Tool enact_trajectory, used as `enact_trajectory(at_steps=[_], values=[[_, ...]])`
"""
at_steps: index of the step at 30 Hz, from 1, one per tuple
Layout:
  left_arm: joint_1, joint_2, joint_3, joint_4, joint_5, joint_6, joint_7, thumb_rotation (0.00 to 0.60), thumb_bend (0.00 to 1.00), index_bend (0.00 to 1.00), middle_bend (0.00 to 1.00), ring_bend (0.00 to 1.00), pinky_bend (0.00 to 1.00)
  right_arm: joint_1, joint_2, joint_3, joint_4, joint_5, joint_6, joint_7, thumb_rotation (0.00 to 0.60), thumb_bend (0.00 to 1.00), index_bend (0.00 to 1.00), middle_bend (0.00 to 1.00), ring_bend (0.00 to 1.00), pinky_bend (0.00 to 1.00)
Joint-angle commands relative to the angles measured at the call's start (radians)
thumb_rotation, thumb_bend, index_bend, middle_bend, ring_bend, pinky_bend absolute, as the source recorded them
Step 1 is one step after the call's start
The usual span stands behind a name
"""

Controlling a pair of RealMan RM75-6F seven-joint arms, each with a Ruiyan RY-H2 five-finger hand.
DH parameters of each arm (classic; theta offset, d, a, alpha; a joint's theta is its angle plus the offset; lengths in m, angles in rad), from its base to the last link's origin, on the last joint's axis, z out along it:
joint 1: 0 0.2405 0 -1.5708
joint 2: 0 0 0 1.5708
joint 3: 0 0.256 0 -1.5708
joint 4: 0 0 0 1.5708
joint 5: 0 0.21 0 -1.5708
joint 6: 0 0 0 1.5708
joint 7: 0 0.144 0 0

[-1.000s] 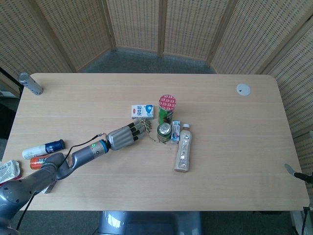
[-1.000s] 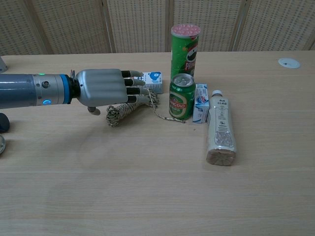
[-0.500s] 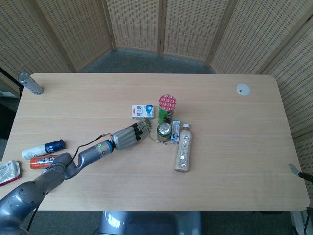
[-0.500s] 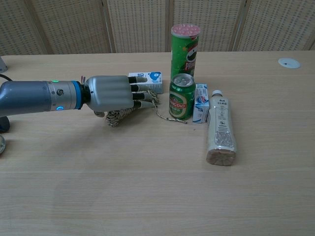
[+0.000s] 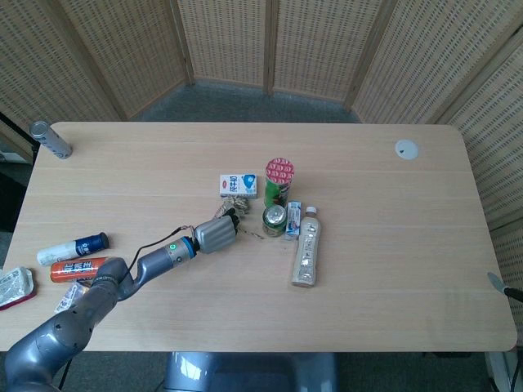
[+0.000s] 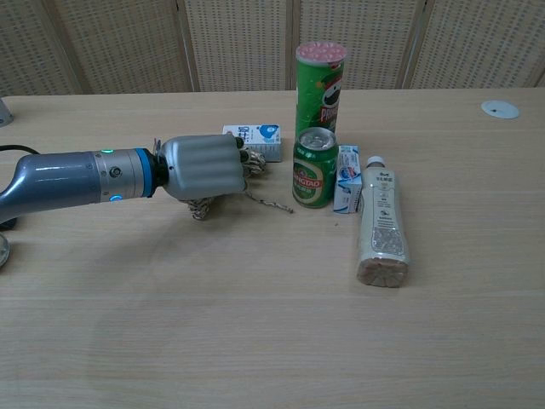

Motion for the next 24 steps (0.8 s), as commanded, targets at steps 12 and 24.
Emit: enact_trajectory(at_steps=[12, 24], values=[[0.004, 0.077, -0.019, -0.113, -0.014, 0.198, -0.042, 0.600, 0.00, 0.90, 0.74, 0.54, 0.56, -0.007, 0.011, -0.003, -0.015, -0.018, 0.008, 0.017, 0.571, 0.00, 0.00, 0.00, 0.00, 0.00], [-0.007, 0.438, -0.121, -0.678, -0.037, 0.325, 0.144, 0.600, 0.00, 0.90, 0.73, 0.54, 0.56, -0.023, 0.033, -0.013, -0.049, -0.066, 0.033, 0.052, 0.573, 0.00, 0.00, 0.00, 0.00, 0.00]])
